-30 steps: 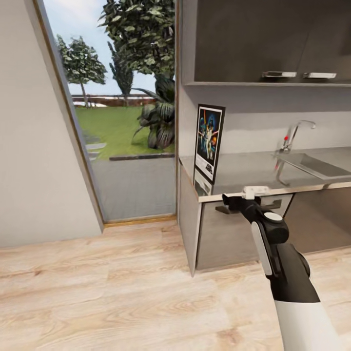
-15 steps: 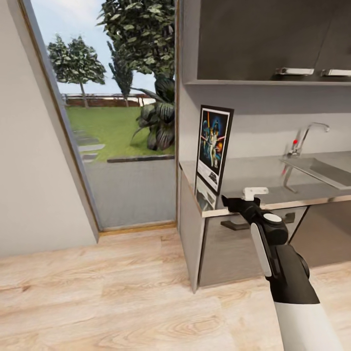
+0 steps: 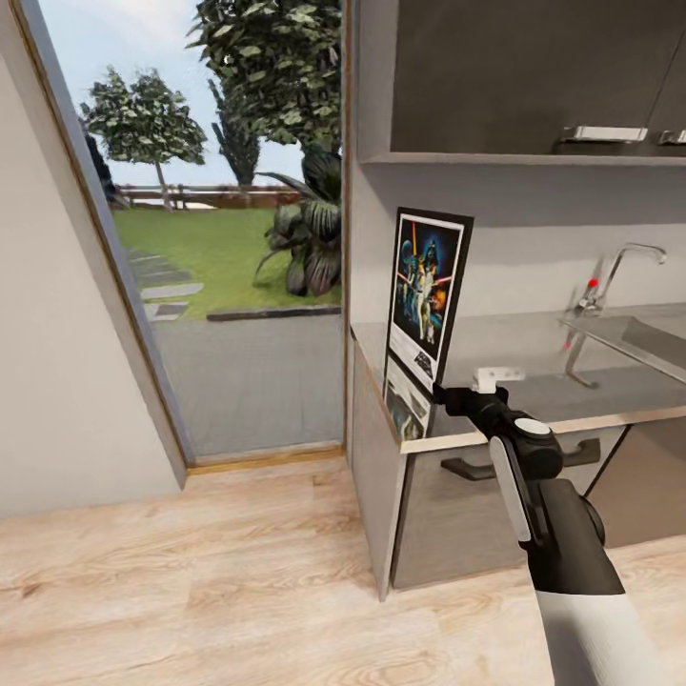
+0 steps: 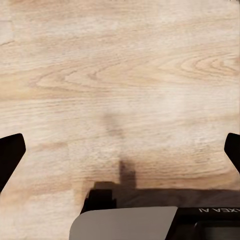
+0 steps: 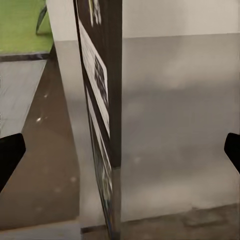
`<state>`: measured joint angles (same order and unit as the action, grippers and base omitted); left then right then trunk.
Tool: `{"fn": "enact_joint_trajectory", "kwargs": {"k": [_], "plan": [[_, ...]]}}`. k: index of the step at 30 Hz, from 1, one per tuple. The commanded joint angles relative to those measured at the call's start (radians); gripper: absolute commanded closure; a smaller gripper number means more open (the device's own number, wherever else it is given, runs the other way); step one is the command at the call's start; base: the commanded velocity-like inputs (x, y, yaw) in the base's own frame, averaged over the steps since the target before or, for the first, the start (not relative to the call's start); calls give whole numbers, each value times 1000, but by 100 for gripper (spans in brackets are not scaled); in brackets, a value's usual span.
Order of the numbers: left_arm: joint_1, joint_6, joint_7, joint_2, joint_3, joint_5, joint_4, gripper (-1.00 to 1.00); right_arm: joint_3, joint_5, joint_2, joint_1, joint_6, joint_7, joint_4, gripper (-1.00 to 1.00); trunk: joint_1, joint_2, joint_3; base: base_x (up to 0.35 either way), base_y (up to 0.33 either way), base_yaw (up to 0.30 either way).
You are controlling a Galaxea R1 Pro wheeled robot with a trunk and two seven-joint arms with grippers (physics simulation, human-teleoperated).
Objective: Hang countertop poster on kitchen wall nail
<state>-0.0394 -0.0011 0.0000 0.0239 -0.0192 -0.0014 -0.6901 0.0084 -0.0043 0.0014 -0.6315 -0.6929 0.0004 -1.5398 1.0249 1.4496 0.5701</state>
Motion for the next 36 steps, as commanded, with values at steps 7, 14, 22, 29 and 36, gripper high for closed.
{"fn": "enact_joint_trajectory", "kwargs": {"k": [7,14,22,29,36], "plan": [[0,0,0,1,-2,0,-1,-100,0,-1,0,-1,-4,1,2,-100,0,0,1,173,0,0],[0,0,0,1,-2,0,-1,-100,-1,-2,1,3,72,1,49,-100,0,0,1,15,0,0],[0,0,0,1,-2,0,0,-100,-1,-2,2,4,88,2,86,-100,0,0,1,1,0,0],[0,0,0,1,-2,0,0,-100,-1,-2,3,4,90,3,103,-100,0,0,1,0,0,0],[0,0,0,1,-2,0,0,-100,0,-3,3,14,174,3,157,-100,0,0,1,0,0,0]]}}
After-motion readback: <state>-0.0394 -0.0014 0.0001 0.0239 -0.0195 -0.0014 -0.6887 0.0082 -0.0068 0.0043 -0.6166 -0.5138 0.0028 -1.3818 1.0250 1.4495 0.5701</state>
